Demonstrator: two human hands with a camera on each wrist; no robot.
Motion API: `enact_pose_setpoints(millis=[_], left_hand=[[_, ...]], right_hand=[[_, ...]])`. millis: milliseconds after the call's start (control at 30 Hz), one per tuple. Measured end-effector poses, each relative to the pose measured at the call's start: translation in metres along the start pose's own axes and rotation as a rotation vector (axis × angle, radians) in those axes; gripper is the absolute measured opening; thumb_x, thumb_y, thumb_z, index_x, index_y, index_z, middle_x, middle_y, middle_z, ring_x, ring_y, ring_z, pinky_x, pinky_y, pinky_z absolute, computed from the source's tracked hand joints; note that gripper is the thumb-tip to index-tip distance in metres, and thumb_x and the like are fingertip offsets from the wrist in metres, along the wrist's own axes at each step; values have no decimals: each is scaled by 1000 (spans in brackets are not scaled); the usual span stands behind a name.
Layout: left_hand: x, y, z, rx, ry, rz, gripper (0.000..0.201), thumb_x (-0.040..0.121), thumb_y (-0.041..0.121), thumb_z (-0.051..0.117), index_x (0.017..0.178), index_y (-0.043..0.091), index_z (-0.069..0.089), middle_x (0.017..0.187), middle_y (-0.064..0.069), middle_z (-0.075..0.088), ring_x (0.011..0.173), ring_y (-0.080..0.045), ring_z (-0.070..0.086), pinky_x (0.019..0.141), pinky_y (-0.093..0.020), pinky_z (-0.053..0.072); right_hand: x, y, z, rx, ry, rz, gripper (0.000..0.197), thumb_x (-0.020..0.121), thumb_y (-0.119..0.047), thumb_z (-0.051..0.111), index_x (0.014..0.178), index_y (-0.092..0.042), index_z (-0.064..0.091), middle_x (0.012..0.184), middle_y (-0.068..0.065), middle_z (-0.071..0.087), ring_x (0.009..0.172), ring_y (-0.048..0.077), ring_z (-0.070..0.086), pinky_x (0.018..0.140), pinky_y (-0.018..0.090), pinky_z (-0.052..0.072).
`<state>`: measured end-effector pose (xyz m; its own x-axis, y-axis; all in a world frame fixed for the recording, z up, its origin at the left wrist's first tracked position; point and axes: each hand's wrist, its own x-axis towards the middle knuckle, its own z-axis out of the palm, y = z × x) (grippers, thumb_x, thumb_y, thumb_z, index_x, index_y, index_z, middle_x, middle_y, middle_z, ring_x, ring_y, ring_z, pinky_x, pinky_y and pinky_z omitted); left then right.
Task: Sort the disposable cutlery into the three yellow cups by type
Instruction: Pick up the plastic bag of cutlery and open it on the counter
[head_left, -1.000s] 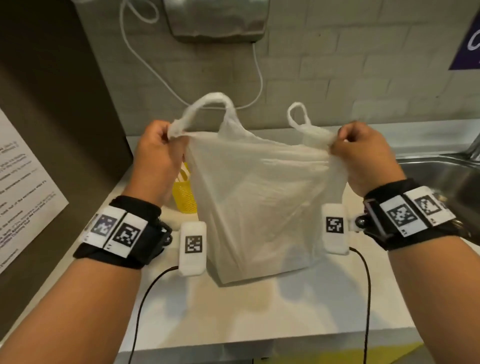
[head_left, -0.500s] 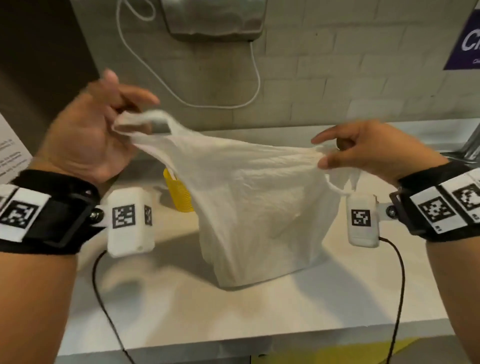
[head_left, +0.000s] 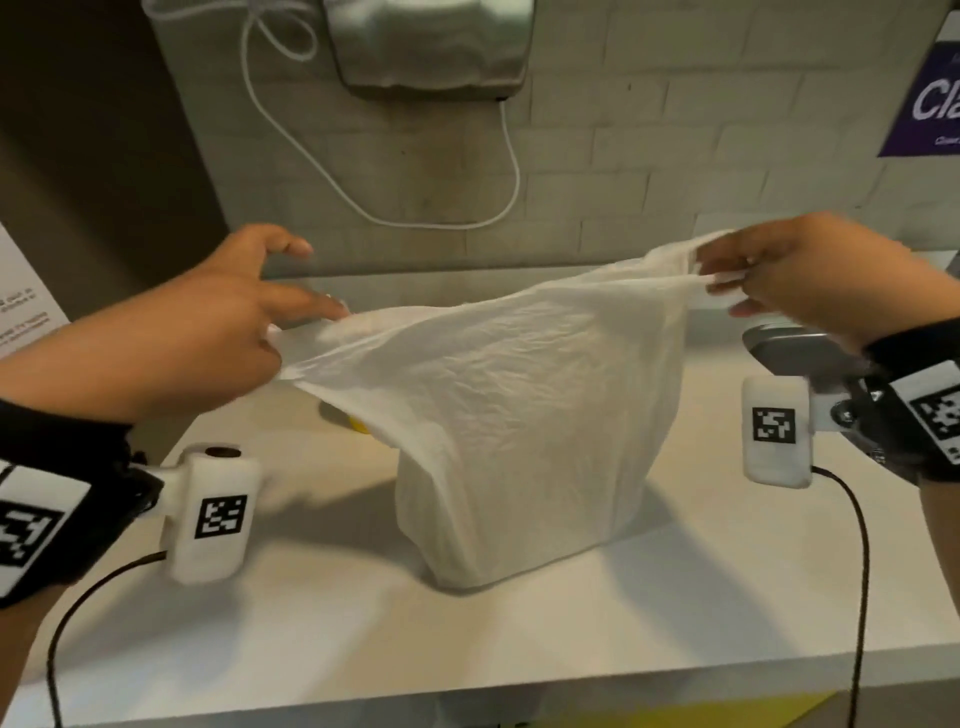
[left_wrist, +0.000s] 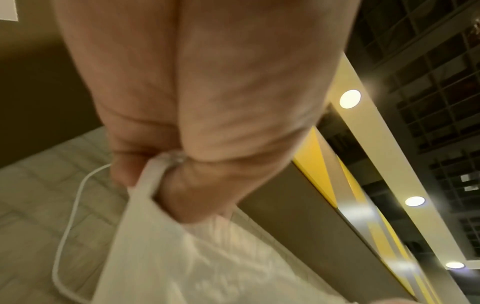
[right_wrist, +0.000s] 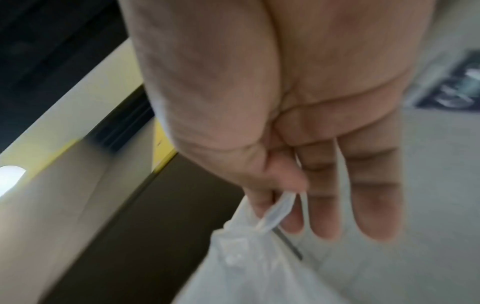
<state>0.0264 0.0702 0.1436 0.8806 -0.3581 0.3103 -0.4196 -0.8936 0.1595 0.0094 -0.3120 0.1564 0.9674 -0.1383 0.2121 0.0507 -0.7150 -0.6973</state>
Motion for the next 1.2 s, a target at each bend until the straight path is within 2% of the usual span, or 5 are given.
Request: enact_pose_setpoints(millis=[133,400,800,1000,1200], left_hand=[[-2,-2,24,-1,-57,-95,53,72,-3,57,99,42,50,130,0,36,117,-23,45,94,-28,38],[-25,1,65,-243,-247,-329,35,82,-7,46,79,26,58,96,-4,63,79,-19,66,64,-31,52],[-10,17,80,-2233,396,-705,65,30,-17,56,93,1,57,62,-18,66,52,-19,63,44,-19,50],[-17,3,89,-2045,123,-631,71,35,22,87,100,3,67,111,-15,66,100,-29,67,77,-47,57],[-44,3,102,-1180,-478,-429,61,42,10,91,100,14,71,101,-7,73,77,-16,71,64,-21,56]], right_hand=[[-4,3,14,888,111,56,15,87,-5,53,79,-11,63,76,-1,67,73,15,69,72,34,60],[3,38,44,648,52,161,43,81,11,55,115,-15,50,94,6,60,82,21,62,64,32,53],[-8,36,66,1113,90,295,19,88,-13,46,69,-15,51,68,6,57,78,24,59,75,37,47],[-16,37,62,515,-187,51,28,70,-29,77,87,-19,57,81,1,59,71,16,55,67,30,41],[-11,47,54,748,-144,169,8,88,-8,56,87,-15,62,75,1,68,69,20,61,66,34,50]])
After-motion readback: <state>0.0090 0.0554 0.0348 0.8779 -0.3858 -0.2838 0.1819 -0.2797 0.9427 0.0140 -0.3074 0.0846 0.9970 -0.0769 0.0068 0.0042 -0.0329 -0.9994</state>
